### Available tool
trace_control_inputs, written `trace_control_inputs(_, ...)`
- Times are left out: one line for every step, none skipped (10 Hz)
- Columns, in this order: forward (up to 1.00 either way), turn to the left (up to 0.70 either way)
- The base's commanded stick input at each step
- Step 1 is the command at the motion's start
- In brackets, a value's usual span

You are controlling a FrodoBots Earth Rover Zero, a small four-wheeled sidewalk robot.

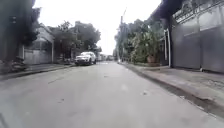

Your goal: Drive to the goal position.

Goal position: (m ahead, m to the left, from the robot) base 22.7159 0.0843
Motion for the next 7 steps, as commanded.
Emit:
trace_control_inputs(0.85,0.00)
trace_control_inputs(0.85,0.00)
trace_control_inputs(0.85,0.00)
trace_control_inputs(0.85,0.00)
trace_control_inputs(0.85,0.00)
trace_control_inputs(0.85,0.00)
trace_control_inputs(0.85,0.00)
